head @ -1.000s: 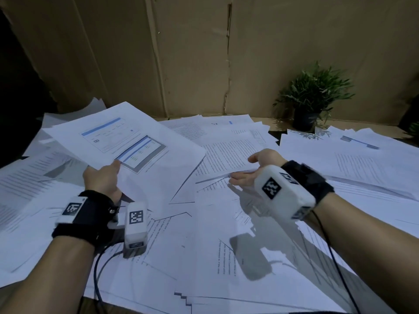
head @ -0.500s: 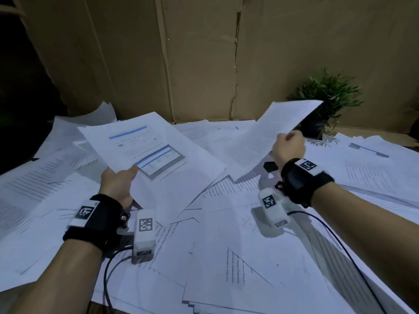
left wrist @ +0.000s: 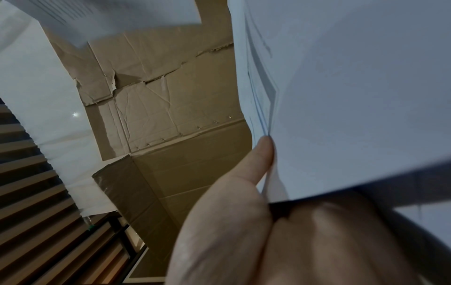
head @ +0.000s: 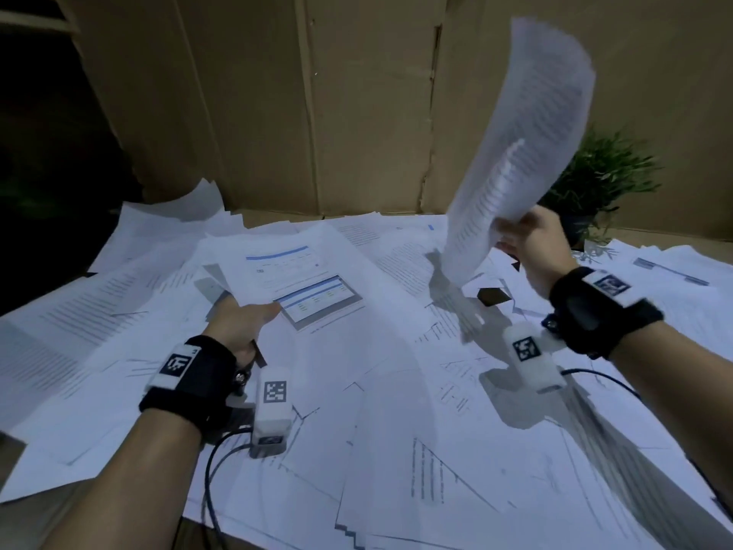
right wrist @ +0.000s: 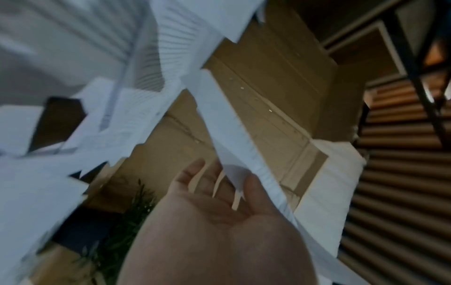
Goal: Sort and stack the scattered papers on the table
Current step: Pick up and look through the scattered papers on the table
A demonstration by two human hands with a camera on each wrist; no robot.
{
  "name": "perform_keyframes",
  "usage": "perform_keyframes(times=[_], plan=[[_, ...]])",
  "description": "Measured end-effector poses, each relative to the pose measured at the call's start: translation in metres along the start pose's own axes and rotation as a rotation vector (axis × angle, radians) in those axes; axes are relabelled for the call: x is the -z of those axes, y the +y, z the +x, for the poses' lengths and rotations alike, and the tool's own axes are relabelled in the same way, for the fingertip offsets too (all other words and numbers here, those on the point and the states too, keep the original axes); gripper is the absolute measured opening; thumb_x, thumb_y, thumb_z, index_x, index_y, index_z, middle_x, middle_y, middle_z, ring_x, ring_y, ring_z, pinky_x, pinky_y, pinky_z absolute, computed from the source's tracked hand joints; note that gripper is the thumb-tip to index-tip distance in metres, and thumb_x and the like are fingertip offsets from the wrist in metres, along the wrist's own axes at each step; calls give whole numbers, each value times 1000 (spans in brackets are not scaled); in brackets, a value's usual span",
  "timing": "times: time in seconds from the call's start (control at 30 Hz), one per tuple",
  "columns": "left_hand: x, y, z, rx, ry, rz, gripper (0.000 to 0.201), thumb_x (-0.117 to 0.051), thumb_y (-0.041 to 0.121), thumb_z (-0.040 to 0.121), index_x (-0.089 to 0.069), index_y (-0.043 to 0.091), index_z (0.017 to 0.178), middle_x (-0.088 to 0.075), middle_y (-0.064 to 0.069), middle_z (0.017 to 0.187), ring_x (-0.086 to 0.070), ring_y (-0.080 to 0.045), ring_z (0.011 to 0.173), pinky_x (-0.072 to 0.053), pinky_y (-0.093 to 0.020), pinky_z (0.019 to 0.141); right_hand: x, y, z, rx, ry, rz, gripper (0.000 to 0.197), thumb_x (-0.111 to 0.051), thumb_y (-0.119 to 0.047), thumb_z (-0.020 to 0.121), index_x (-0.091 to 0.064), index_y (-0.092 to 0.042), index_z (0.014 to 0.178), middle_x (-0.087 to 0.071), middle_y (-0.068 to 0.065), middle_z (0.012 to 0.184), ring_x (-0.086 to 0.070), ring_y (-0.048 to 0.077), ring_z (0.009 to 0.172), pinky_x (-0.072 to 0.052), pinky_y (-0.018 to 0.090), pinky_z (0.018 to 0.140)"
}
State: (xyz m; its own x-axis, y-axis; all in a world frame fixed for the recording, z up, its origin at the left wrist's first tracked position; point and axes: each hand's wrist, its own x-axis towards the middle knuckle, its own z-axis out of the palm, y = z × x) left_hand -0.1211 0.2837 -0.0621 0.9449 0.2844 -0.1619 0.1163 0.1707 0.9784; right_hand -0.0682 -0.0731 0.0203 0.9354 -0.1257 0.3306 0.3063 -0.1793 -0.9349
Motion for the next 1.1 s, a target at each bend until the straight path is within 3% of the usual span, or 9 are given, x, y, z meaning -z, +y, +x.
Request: perform_keyframes(times=[0.17,0.27,0.43,0.57,0.63,0.77,0.9,1.0,1.1], plan=[[3,-1,1,13,27,68,35,-59,-3,94,-52,-6,127,-63,-21,122,-66,-37,97,-57,-37,67,-1,-14,-2,-205,-295,475,36,-42,-4,102,-76,-16,95,-67,5,125,-68,26,108,-57,42,90],[5,-1,1,34,1,139,34,-59,0,93,-49,-8,125,-62,-32,108,-63,-37,75,-50,-41,59,-25,0,-6,-314,-280,189,16,-51,-2,99,-64,-9,101,-70,-1,94,-68,9,66,-56,22,59],[-6,7,-11,-24,-76,98,16,-43,3,102,-58,1,100,-60,-15,71,-61,-23,50,-45,-26,41,-72,30,-19,-178,-285,-354,31,-60,0,89,-62,-19,65,-63,-3,65,-57,16,61,-46,27,60],[-10,13,-16,80,-176,-185,46,-34,51,103,-67,20,111,-75,-4,101,-70,-23,93,-52,-39,80,-106,36,-26,-117,-333,-530,17,-56,-8,90,-65,-19,82,-58,0,72,-51,16,63,-32,12,46],[-9,17,-22,139,-247,-148,44,-39,50,101,-66,21,119,-72,-8,115,-68,-30,104,-50,-44,92,-115,34,-30,-116,-433,-533,19,-55,-10,93,-71,-16,101,-64,0,77,-57,5,59,-34,13,45],[-2,9,-9,32,-140,7,36,-51,1,97,-55,1,133,-62,-19,130,-63,-35,112,-49,-45,92,-110,26,-29,-397,-348,-149,17,-54,-4,97,-59,11,104,-50,11,79,-53,23,61,-38,25,53],[16,5,11,113,160,-29,42,-58,3,94,-46,-10,132,-61,-25,124,-64,-36,97,-56,-45,72,-66,24,-11,-827,16,375,10,-40,-2,101,-40,-1,110,-50,21,106,-59,35,80,-58,50,70],[25,-2,22,165,277,38,46,-64,8,90,-45,-11,128,-57,-22,120,-61,-37,96,-51,-46,76,-38,31,-1,-1011,64,607,23,-41,-9,103,-39,0,124,-55,15,123,-63,32,74,-59,40,53],[25,-4,22,183,244,21,42,-61,3,90,-45,-13,126,-58,-26,118,-63,-36,84,-53,-41,61,-39,40,9,-1039,42,651,25,-41,-11,104,-45,-1,127,-58,9,118,-63,28,58,-53,35,38]])
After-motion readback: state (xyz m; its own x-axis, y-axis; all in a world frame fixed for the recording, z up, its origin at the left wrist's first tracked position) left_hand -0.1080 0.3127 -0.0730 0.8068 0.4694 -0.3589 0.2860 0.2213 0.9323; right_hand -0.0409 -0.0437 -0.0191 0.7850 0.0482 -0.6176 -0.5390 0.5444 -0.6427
